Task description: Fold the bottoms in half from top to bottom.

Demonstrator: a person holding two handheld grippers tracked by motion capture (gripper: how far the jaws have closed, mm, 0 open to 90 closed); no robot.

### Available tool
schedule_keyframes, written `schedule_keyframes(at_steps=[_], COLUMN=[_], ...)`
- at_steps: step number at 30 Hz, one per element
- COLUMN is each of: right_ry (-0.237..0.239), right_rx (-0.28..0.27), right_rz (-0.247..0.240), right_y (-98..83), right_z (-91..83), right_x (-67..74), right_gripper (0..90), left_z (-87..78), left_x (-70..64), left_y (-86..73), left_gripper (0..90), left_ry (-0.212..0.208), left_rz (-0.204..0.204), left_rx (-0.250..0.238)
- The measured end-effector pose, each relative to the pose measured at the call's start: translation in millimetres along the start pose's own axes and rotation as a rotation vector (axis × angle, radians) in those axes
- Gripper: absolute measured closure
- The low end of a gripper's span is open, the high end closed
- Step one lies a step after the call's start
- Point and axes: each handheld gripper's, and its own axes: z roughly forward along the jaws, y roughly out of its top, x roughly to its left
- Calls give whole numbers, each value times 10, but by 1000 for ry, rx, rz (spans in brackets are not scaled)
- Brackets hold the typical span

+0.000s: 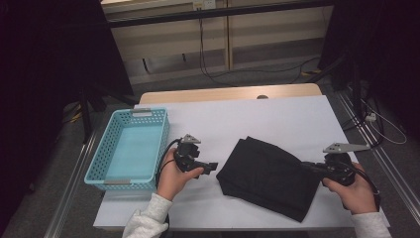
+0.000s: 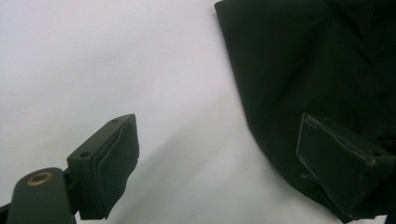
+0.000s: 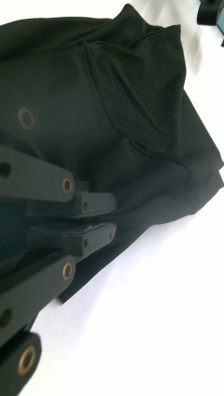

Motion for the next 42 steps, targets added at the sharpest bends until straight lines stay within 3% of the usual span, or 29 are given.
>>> schedule_keyframes(at_steps=[13,20,25,28,30,34,39,42], right_ry=[-46,-56,-108,-100,-99,-75,-80,-50], right_rx=[109,109,116,126,116,115,137,102], right_rz=[24,31,-8,1,17,16,-51,-49], right_y=[-156,-175,-176,-178,-185,-186,-127,-62], right_z=[142,191,202,219,222,213,236,234], right_x=[-110,-132,-115,-107,-116,-119,-49,-30], right_gripper=[845,839,673,632,641,844,865,872], left_z=[38,41,26,28,31,27,29,22], left_x=[-20,-35,-33,-25,-26,-32,-19,-14], left_y=[-9,-12,-10,-13,-16,-11,-11,-13], left_gripper=[128,129,128,128,128,128,128,128], left_ry=[-6,-9,-11,-11,-11,-13,-8,-8], left_rz=[4,7,3,4,3,3,2,1], left_rx=[16,16,10,10,12,11,11,12])
